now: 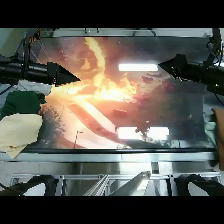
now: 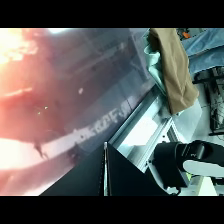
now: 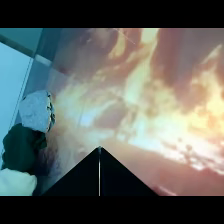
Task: Fold the shirts.
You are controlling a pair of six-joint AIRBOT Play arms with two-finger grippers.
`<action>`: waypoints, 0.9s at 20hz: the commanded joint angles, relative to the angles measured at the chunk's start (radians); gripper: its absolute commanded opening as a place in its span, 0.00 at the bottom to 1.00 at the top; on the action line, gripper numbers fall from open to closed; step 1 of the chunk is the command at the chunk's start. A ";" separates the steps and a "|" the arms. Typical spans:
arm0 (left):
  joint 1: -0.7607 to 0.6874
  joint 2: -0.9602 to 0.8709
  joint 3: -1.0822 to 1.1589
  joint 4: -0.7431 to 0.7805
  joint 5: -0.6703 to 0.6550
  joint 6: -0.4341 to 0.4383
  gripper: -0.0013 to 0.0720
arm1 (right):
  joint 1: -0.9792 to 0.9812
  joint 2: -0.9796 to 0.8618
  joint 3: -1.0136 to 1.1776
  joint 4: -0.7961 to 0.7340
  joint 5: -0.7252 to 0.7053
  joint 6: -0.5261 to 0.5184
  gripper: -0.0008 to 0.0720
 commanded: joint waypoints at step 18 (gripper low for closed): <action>0.516 -0.185 0.269 0.695 0.296 -0.159 1.00 | 0.001 -0.002 0.001 0.001 -0.001 0.000 0.03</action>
